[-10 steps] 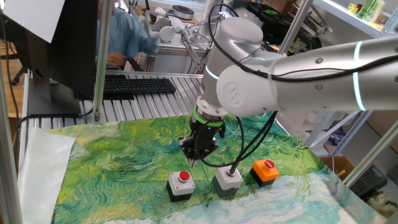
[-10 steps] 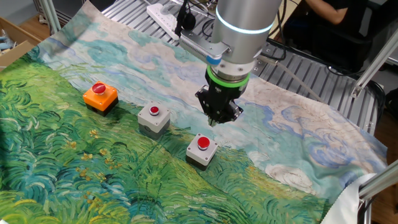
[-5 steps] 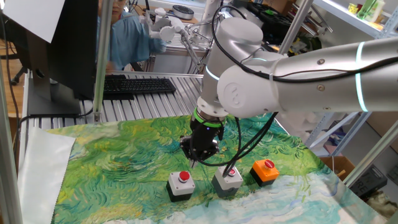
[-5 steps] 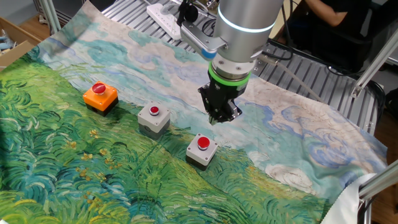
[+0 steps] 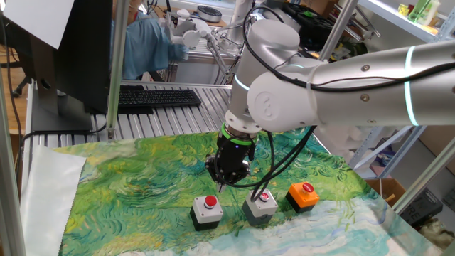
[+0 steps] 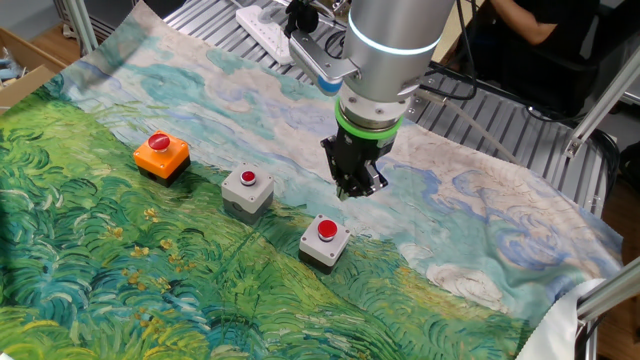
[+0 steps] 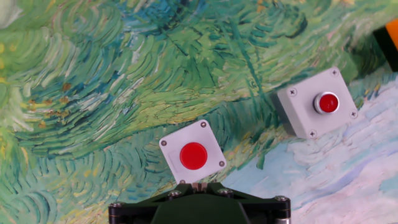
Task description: Press three buttons from left to right in sequence
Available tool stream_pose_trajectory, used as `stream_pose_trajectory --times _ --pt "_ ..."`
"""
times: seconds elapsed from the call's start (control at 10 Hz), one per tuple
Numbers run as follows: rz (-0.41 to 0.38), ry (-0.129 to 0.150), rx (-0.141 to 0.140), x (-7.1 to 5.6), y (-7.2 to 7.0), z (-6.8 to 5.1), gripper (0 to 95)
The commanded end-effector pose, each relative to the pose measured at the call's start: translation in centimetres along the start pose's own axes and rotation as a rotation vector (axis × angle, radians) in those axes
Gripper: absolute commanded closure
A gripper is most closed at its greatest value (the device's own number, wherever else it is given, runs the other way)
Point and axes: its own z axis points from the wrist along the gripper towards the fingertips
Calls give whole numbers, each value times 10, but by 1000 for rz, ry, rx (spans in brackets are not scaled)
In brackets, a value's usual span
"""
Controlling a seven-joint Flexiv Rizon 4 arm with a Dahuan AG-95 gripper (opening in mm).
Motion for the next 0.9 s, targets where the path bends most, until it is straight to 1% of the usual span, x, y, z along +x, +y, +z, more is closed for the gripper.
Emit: stream_pose_trajectory --times 0.1,0.6,0.7,0.8,0.9 --pt "16 -2 2 1 0 0 950" --pt "54 -5 3 0 0 1 950" --pt "76 0 3 0 0 1 950" --pt "79 5 4 0 0 1 950" --pt "84 21 10 1 1 3 950"
